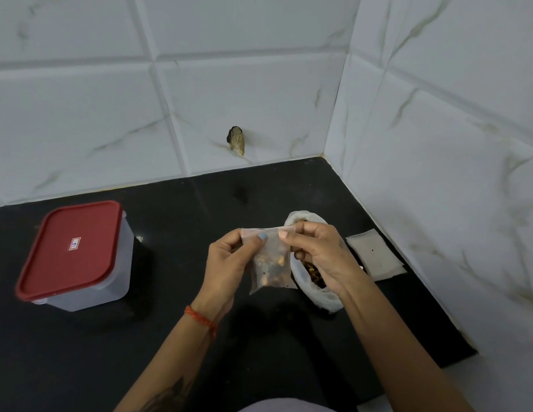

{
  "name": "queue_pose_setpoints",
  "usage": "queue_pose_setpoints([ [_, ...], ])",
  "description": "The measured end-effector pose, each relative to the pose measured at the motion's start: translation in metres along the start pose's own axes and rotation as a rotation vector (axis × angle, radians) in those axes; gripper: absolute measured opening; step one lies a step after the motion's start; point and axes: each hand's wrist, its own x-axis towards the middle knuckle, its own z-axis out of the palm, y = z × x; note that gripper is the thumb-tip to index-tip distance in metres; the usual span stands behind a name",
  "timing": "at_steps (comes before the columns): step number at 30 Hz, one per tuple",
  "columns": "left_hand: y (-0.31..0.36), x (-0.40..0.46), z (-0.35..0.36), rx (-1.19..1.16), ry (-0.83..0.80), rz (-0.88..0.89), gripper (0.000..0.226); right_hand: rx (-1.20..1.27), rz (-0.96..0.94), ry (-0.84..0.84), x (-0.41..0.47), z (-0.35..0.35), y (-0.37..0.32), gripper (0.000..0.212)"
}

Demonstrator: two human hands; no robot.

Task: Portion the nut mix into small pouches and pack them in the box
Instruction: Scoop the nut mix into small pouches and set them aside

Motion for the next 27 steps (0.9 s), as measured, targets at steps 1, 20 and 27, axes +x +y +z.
queue_pose_setpoints([
  [1,-0.001,0.000,-0.001,0.005,0.004,0.005,0.010,-0.010,-0.006,0.014,0.001,0.002,0.001,0.009],
  [20,-0.012,0.010,-0.036,0.108,0.032,-0.089,0.025,0.034,0.124,-0.015,0.026,0.034,0.023,0.012],
  [27,-0.018,0.018,-0.055,0.116,0.055,-0.112,0.022,-0.028,0.114,-0.022,0.042,0.058,0.031,0.012],
])
